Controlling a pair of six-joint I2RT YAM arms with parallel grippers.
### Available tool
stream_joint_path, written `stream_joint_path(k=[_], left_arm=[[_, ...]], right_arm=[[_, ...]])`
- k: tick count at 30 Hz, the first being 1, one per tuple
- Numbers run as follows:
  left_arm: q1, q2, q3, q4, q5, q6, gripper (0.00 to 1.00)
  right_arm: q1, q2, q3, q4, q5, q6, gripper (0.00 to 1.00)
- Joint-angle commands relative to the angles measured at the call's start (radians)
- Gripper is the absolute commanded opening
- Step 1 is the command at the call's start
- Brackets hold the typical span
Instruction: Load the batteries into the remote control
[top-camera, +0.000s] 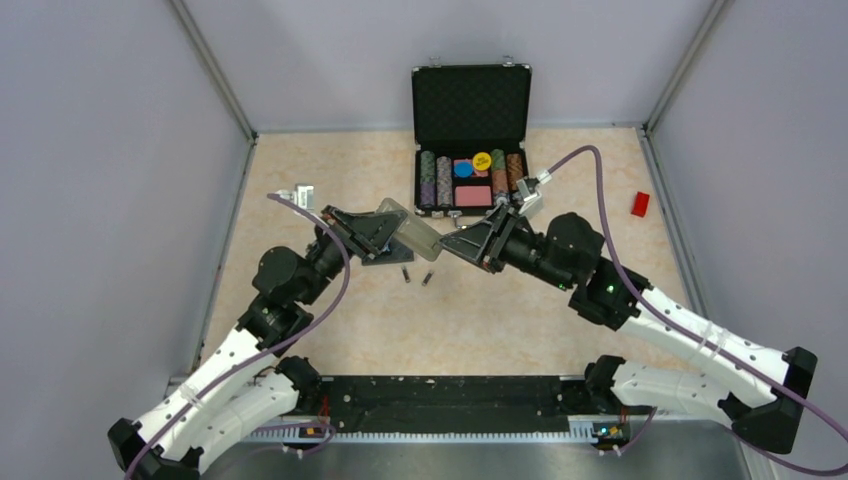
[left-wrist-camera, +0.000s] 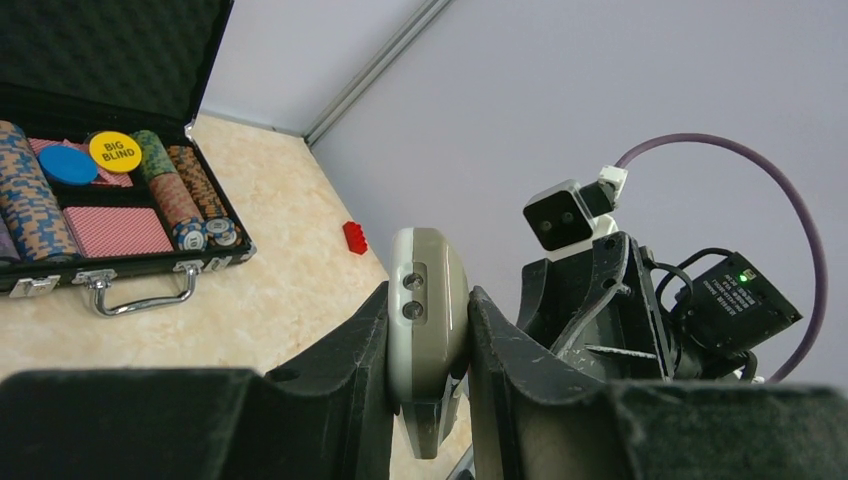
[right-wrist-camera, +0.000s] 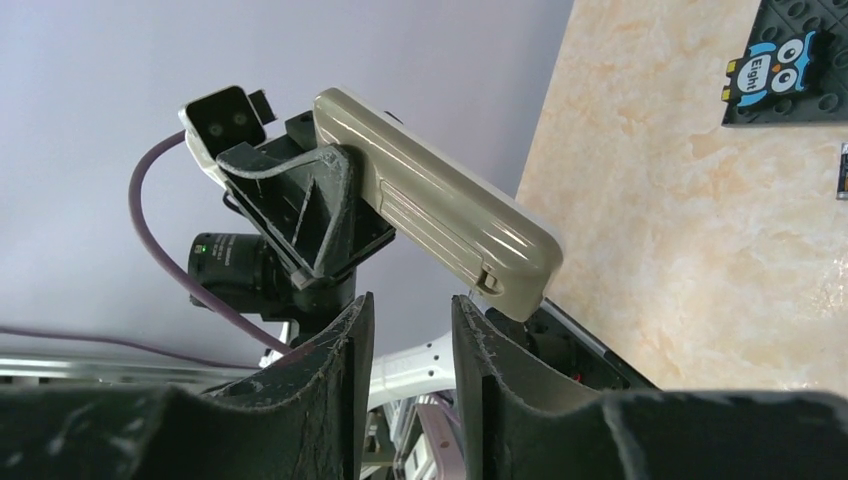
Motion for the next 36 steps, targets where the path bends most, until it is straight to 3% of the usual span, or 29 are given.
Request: stream_joint_path(k=[1, 14, 21, 36], left_arm=[[-0.002, 0.003, -0.006, 0.054, -0.005, -0.004, 0.0], [-0.002, 0.009, -0.024, 0.09, 0.007, 0.001, 0.0], [-0.002, 0.005, -0.03, 0.095, 0.016, 0.006, 0.0], [-0.002, 0.008, -0.042, 0.145, 0.062, 0.001, 0.0]], right_arm=[[0.009, 0.016, 0.038, 0.051, -0.009, 0.014, 0.34], [0.01, 0.038, -0.015, 0.047, -0.021, 0.074, 0.3], [0.009, 0.037, -0.026, 0.025, -0.01, 0.08, 0.41], [0.009, 0.045, -0.063, 0.033, 0.004, 0.097, 0.41]])
